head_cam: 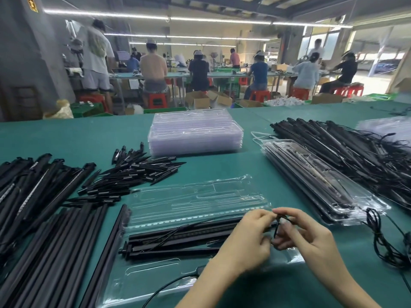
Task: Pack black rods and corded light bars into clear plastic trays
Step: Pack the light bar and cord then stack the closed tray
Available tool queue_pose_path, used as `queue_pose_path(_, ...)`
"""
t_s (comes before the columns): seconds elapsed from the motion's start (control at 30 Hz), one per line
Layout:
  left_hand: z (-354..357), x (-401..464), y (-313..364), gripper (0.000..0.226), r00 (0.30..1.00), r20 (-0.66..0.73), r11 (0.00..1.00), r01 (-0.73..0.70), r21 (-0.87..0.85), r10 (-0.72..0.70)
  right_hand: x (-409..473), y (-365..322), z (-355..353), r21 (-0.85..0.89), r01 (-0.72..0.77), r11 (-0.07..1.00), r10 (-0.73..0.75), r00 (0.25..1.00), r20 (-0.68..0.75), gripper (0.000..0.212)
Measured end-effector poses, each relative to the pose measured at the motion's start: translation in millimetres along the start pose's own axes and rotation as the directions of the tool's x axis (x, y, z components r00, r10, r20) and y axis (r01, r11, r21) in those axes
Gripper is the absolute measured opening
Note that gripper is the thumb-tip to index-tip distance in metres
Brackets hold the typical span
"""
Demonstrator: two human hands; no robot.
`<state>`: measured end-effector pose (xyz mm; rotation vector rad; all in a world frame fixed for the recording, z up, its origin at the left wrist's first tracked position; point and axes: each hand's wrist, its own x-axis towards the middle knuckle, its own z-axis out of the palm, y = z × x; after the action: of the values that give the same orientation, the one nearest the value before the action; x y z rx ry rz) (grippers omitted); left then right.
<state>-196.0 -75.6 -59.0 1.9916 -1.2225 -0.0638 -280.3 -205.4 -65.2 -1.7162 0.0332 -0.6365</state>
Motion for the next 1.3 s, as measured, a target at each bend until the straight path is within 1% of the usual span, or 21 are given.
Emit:
queue_pose_path(0.07,4.7,-3.1,-4.3,0.067,0.992,0.126,0.998,0.022,0.066,-0.03,1.5,2.9,0.4,0.082,-0.067,0.994,0.071,0.997,-0.045,0.022)
queue_pose_path(0.1,6.1,-4.0,-5.7,0.073,0.983,0.177,0.994,0.036,0.105,-0.055,0.8,3.6,0.7,0.088,-0.083,0.993,0.088,0.995,-0.053,0.024)
queue_pose_path(0.13,6.7,-4.3,-6.0,0.074,0.978,0.197,0.99,0.045,0.131,-0.071,-0.2,4.9,0.3,0.056,-0.071,0.996,0.073,0.996,-0.047,0.026)
queue_pose_path(0.17,6.6,-4.1,-5.3,0.068,0.981,0.181,0.989,0.047,0.143,-0.073,-1.4,5.6,-0.4,-0.021,-0.027,0.999,0.026,0.999,-0.025,0.027)
queue_pose_path(0.2,5.7,-3.3,-4.0,0.057,0.989,0.134,0.988,0.044,0.148,-0.064,-2.2,5.6,-1.7,-0.135,0.054,0.989,-0.053,0.999,0.012,0.029)
queue_pose_path(0.23,4.5,-2.8,-3.0,0.047,0.995,0.081,0.988,0.04,0.151,-0.053,-2.1,5.1,-3.7,-0.26,0.153,0.953,-0.142,0.988,0.061,0.03)
queue_pose_path(0.3,2.5,-2.7,-3.5,0.034,0.999,0.015,0.991,0.042,0.124,-0.045,1.4,8.6,-9.7,-0.452,0.319,0.833,-0.271,0.947,0.171,0.029)
queue_pose_path(0.37,2.0,-4.7,-6.4,0.031,0.997,0.006,0.996,0.071,0.062,-0.072,8.3,13.1,-17.2,-0.568,0.398,0.72,-0.304,0.917,0.257,0.034)
queue_pose_path(0.4,1.7,-6.0,-8.0,0.033,0.996,0.016,0.995,0.093,0.028,-0.093,11.2,15.1,-20.7,-0.578,0.409,0.706,-0.296,0.912,0.284,0.036)
queue_pose_path(0.47,1.4,-8.3,-9.8,0.043,0.988,0.06,0.987,0.148,-0.062,-0.144,15.0,17.6,-26.6,-0.501,0.393,0.771,-0.235,0.907,0.35,0.041)
queue_pose_path(0.53,0.2,-9.9,-11.0,0.056,0.977,0.106,0.966,0.202,-0.16,-0.187,15.6,22.6,-30.5,-0.411,0.384,0.827,-0.185,0.875,0.447,0.046)
queue_pose_path(0.57,0.3,-10.2,-12.1,0.061,0.972,0.123,0.953,0.221,-0.205,-0.199,14.9,26.1,-31.3,-0.414,0.398,0.819,-0.17,0.857,0.487,0.048)
queue_pose_path(0.67,0.6,-14.2,-15.2,0.07,0.969,0.16,0.936,0.228,-0.269,-0.19,13.6,33.7,-29.1,-0.497,0.48,0.723,-0.151,0.812,0.564,0.051)
queue_pose_path(0.73,0.4,-16.1,-15.0,0.072,0.975,0.133,0.93,0.209,-0.302,-0.175,15.6,33.7,-27.3,-0.524,0.513,0.681,-0.145,0.795,0.589,0.051)
queue_pose_path(0.77,-0.2,-16.4,-15.1,0.074,0.981,0.095,0.933,0.189,-0.305,-0.168,17.2,33.4,-26.8,-0.523,0.535,0.664,-0.158,0.783,0.601,0.051)
queue_pose_path(0.87,-7.0,-16.9,-14.9,0.075,0.992,-0.034,0.969,0.112,-0.218,-0.122,20.0,33.1,-28.8,-0.514,0.574,0.638,-0.189,0.763,0.618,0.051)
queue_pose_path(1.0,-15.8,-22.3,-14.4,0.074,0.994,-0.043,0.986,0.091,-0.14,-0.097,20.4,35.5,-27.1,-0.504,0.605,0.617,-0.238,0.753,0.613,0.05)
queue_pose_path(1.07,-17.4,-26.5,-13.9,0.073,0.993,-0.069,0.993,0.095,-0.073,-0.1,20.4,36.7,-24.0,-0.494,0.602,0.627,-0.247,0.755,0.608,0.05)
queue_pose_path(1.13,-19.2,-29.6,-13.1,0.07,0.993,-0.099,0.998,0.067,0.002,-0.066,20.1,37.7,-22.8,-0.491,0.593,0.638,-0.247,0.762,0.599,0.049)
queue_pose_path(1.2,-22.3,-31.0,-12.3,0.062,0.995,-0.1,0.999,0.022,0.033,-0.019,19.1,38.5,-23.6,-0.481,0.59,0.649,-0.247,0.761,0.6,0.05)
queue_pose_path(1.3,-27.7,-32.3,-12.0,0.033,0.996,-0.086,0.999,-0.002,0.042,0.005,17.3,40.5,-28.9,-0.476,0.587,0.655,-0.23,0.755,0.614,0.047)
